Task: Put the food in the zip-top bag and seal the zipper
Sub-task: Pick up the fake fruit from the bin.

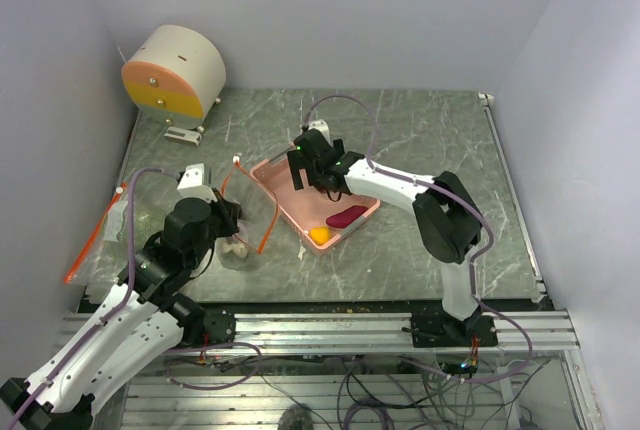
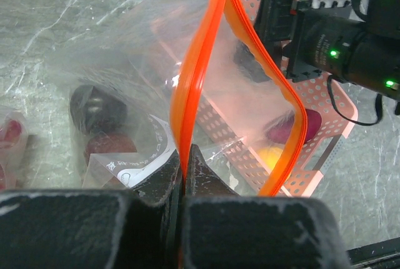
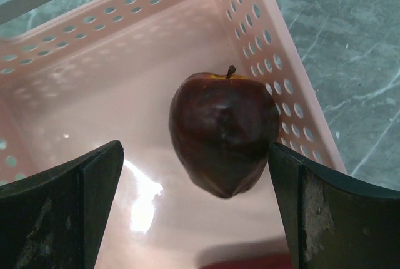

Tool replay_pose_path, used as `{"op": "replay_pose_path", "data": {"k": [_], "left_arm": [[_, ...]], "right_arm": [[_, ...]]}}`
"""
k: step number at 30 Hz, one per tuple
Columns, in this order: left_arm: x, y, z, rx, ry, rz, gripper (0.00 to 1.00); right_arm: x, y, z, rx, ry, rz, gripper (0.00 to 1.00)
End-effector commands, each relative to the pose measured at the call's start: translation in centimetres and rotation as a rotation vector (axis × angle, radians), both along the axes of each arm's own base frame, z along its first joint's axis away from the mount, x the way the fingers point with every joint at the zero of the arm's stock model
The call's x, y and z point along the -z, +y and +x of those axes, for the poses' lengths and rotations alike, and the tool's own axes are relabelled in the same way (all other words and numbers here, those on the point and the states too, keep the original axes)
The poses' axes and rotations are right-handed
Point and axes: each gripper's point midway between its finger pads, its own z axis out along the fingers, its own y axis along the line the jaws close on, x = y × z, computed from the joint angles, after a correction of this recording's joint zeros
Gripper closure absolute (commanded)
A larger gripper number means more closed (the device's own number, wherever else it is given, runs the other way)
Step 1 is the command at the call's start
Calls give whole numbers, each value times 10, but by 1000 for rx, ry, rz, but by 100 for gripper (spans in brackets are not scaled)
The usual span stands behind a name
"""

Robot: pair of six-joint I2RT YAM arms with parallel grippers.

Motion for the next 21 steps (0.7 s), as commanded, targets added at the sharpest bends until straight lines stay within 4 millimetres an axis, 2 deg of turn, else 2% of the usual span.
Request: {"op": "replay_pose_path", "data": {"k": [1, 4, 7, 12, 15, 17, 20, 21], "left_arm": [[-26, -2, 5, 4, -71, -30, 93], [-26, 0, 4, -3, -73, -24, 93], [-28, 2, 3, -6, -77, -24, 93], [-28, 2, 2, -4, -74, -23, 93], [-27, 3, 1, -5, -73, -25, 93], [-27, 3, 1, -9, -73, -25, 93], [-28, 4, 1, -11, -72, -22, 93], [-27, 4, 1, -10, -71, -19, 93]], "right_arm": [[17, -9, 17, 40, -15, -79, 0], [30, -13, 18, 55, -5, -112, 0], [34, -14, 19, 61, -17, -114, 3], [23, -20, 23, 89, -71, -101, 23], [6, -19, 21, 74, -112, -56, 36], [-11, -16, 15, 36, -130, -5, 40], [-43, -5, -1, -51, -148, 96, 43], [-66, 0, -10, -95, -171, 160, 43]]}}
